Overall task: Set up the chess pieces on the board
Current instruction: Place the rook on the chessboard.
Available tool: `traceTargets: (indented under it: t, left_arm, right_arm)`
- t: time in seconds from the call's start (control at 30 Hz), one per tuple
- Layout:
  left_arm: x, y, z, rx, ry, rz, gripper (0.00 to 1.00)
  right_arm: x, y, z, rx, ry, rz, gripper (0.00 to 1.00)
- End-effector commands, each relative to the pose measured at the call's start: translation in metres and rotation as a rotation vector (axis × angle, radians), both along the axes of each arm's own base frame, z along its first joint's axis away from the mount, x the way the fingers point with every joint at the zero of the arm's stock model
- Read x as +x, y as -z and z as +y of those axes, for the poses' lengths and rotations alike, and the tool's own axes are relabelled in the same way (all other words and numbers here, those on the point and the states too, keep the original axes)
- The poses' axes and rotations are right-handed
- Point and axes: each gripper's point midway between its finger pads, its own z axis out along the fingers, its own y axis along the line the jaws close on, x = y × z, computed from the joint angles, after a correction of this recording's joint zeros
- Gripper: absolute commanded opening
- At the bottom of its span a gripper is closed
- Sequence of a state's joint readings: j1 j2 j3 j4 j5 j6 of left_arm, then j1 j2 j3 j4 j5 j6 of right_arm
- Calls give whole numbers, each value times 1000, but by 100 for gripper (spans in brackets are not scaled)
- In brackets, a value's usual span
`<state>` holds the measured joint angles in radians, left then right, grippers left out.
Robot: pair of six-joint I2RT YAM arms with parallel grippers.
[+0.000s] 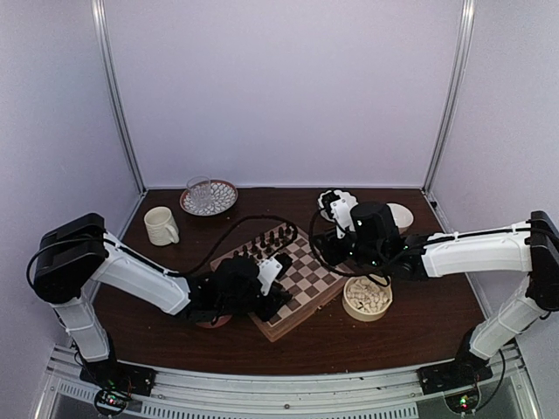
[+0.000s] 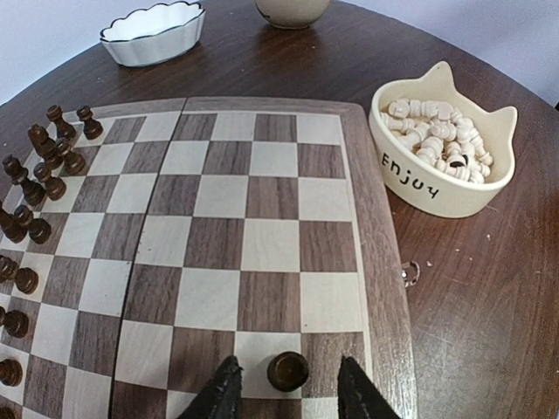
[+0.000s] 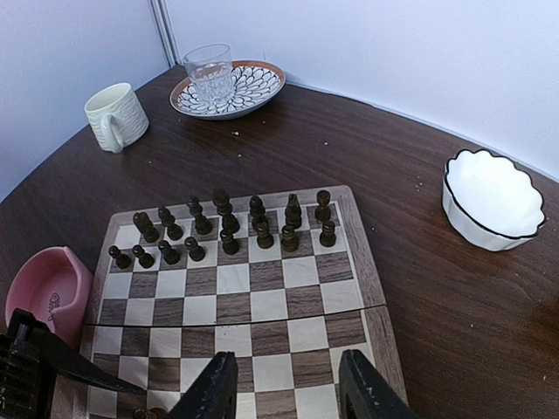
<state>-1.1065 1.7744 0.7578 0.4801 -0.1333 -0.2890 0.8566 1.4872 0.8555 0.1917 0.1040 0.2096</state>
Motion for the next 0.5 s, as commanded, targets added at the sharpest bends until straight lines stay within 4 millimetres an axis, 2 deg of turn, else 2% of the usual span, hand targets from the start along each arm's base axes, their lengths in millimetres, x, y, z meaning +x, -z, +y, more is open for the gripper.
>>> traceTargets:
  t: [0.0,0.33,0.47]
  left_arm:
    - [2,-13,-8,-14,6,-14,38]
    - [6,-7,-12,13,-2,-5,27]
    - [6,-7,-12,16,-4,-7,18]
  right_arm:
    - [2,0,1,14,-4,6,42]
    - [2,1,1,12,-6,8,42]
    - [2,0,1,12,-5,8,42]
